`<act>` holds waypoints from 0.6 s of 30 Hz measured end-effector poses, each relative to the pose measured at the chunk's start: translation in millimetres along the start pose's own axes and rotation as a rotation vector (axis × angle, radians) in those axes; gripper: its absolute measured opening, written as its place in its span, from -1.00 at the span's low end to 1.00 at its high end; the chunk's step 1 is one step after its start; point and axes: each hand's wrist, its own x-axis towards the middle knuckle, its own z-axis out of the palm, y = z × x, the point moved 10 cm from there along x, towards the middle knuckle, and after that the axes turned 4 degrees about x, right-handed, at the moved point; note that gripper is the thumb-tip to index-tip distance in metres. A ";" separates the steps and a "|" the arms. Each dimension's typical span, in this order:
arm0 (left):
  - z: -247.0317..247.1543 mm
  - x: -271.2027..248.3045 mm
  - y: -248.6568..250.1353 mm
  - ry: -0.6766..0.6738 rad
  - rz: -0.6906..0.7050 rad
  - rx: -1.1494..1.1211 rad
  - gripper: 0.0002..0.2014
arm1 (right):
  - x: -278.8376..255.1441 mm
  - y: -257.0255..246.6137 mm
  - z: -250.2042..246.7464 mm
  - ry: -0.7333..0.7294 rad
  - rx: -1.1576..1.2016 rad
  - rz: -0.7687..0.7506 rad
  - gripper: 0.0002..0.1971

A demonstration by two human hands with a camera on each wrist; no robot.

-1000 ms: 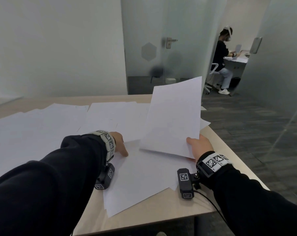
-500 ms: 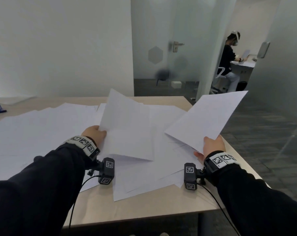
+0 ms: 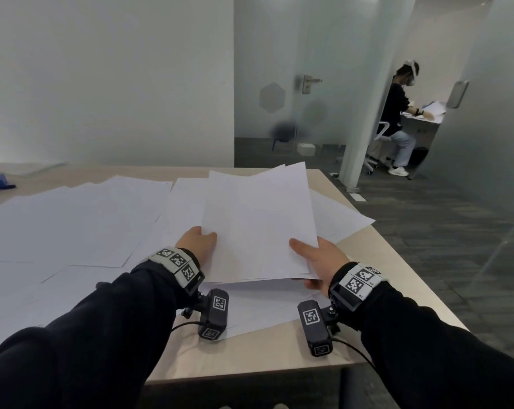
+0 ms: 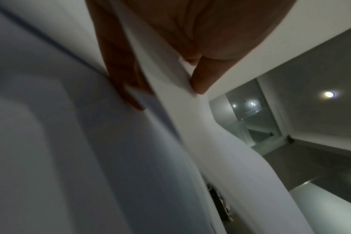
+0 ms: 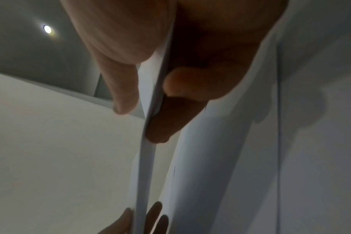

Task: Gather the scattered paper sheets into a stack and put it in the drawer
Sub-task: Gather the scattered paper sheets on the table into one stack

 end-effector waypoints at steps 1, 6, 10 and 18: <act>4.3 0.0 -1.1 -0.008 -0.006 0.000 -0.65 | 0.6 3.3 4.6 -0.031 -0.014 0.006 -0.69; 12.2 2.0 -24.2 -0.037 -0.099 -0.279 -0.27 | 1.8 5.2 14.8 -0.077 -0.018 0.015 -0.76; 25.6 -6.4 -44.1 -0.181 -0.242 -0.715 -0.22 | 1.3 -1.1 15.1 -0.059 -0.094 -0.029 -0.86; 17.3 8.6 -79.0 -0.159 -0.219 -0.585 -0.34 | 19.4 -28.8 -10.2 0.134 -0.523 -0.004 -0.66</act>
